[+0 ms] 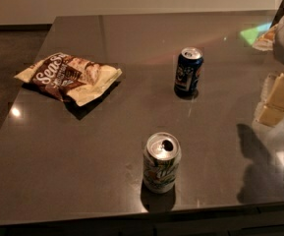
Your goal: Move pepsi can near 7up can
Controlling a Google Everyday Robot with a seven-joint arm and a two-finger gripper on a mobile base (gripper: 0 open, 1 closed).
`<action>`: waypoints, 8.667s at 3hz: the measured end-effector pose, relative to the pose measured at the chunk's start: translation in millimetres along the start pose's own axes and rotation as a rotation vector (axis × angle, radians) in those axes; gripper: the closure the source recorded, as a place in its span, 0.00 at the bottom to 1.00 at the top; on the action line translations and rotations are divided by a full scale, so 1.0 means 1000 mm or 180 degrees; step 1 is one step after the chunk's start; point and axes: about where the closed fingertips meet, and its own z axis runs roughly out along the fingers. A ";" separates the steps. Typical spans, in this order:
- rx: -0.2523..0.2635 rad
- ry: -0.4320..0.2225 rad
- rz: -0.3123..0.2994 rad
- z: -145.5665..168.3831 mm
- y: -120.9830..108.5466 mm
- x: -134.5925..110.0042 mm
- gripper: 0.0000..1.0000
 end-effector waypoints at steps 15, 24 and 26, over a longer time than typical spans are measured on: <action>-0.0219 -0.0823 0.0881 0.103 -0.117 -0.094 0.88; -0.0899 -0.1131 -0.1189 0.057 0.111 -0.081 0.14; -0.0876 -0.1127 -0.1196 0.055 0.111 -0.082 0.00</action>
Offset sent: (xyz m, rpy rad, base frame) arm 0.0361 0.0120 -0.0093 0.0767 -0.0545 -0.0654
